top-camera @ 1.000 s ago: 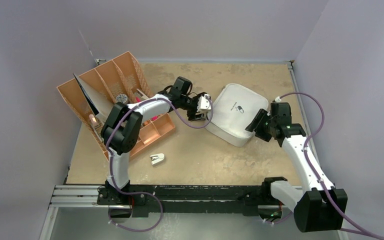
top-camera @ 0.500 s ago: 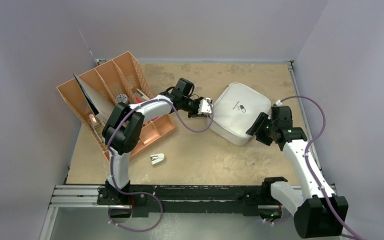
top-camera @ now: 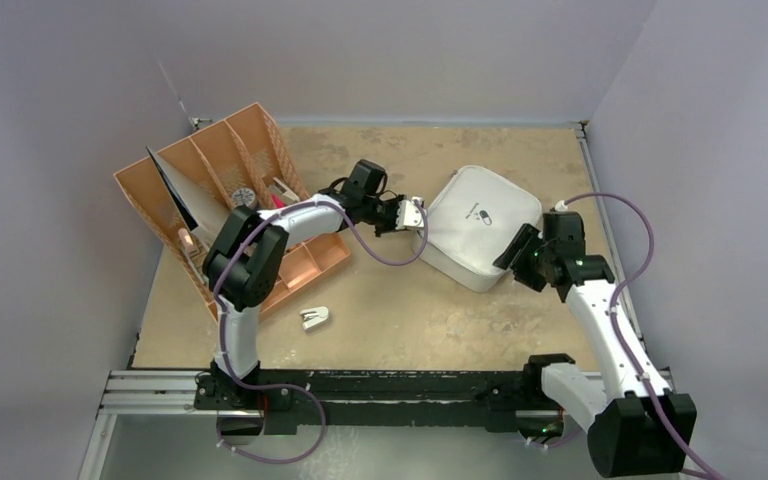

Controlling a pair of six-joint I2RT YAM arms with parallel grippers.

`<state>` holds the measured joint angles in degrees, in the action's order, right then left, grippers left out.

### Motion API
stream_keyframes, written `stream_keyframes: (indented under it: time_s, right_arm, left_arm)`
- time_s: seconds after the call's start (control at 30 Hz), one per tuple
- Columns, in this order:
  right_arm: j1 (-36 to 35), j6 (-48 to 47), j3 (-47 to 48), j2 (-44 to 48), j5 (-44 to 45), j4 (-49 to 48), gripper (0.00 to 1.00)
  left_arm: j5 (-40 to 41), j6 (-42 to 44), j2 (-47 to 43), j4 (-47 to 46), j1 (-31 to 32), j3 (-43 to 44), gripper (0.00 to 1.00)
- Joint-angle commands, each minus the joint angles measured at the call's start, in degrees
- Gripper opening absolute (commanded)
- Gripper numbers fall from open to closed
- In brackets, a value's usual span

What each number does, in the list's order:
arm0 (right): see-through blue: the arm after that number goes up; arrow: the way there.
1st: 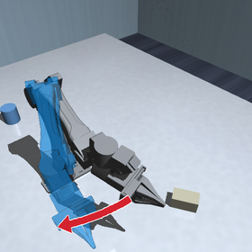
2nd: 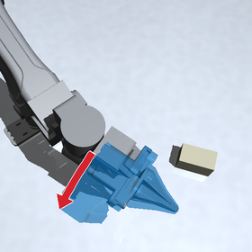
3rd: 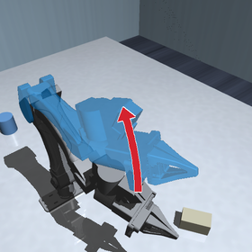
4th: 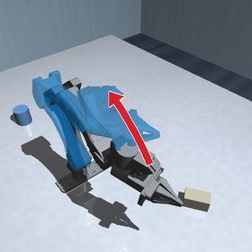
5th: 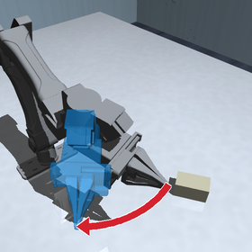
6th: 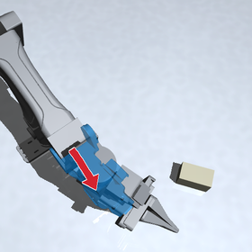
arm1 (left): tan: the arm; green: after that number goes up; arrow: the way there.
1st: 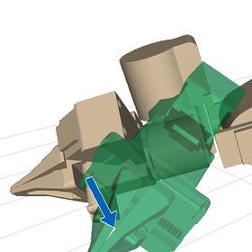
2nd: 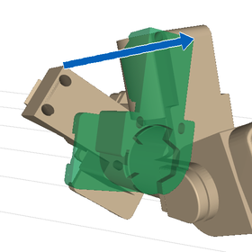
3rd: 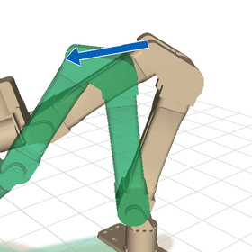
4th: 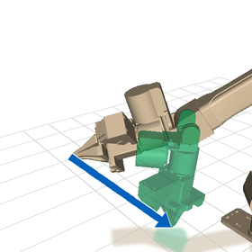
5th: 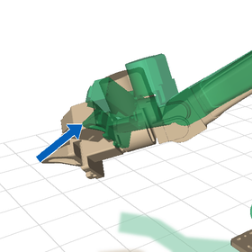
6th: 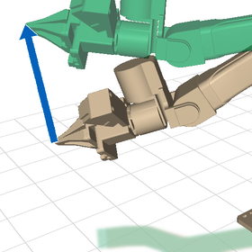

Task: Organize the medicine kit
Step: Close the medicine box at the center of the board.

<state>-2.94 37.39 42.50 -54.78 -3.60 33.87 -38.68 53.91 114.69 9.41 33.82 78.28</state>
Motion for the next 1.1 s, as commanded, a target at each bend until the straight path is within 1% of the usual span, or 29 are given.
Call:
stream_keyframes:
  time_s: [0.0, 0.23, 0.53, 0.7, 0.73, 0.8, 0.9, 0.97, 1.07]
  right_arm:
    - [0.2, 0.7, 0.7, -1.5, 0.9, -1.9, 0.61]
    - [0.2, -0.9, 0.9, -4.4, -1.1, -6.0, 0.63]
    - [0.2, -9.6, 1.9, -9.9, -5.2, -13.4, 0.60]
    - [0.2, -16.7, 3.9, -10.1, -3.4, -13.9, 0.60]
    - [0.3, -17.6, 4.2, -10.4, -2.9, -14.2, 0.60]
    - [0.4, -18.3, 4.7, -11.1, -2.8, -15.2, 0.59]
    - [0.5, -17.8, 5.7, -13.5, -3.9, -16.0, 0.59]
    - [0.5, -17.5, 6.4, -15.2, -4.4, -16.2, 0.59]
    - [0.5, -17.2, 7.6, -17.1, -5.1, -15.8, 0.58]
  left_arm:
    - [-1.2, -2.0, -3.9, -1.9, 0.7, -1.8, 0.00]
    - [0.6, -2.8, -5.9, -3.0, 0.7, -4.3, 0.00]
    - [1.2, -4.3, -6.7, -3.5, 0.7, -6.2, 0.00]
    - [1.9, -3.6, -7.0, -4.6, 0.7, -7.1, 0.00]
    - [1.5, -3.5, -6.7, -4.7, 0.7, -6.8, 0.02]
    - [0.6, -3.5, -6.1, -4.5, 0.7, -5.8, 0.12]
    - [-1.7, -4.2, -5.2, -3.7, 0.7, -3.9, 0.20]
    - [-3.4, -4.4, -4.5, -3.1, 0.8, -2.7, 0.23]
    - [-3.7, -4.3, -3.5, -2.2, 0.9, -1.6, 0.23]
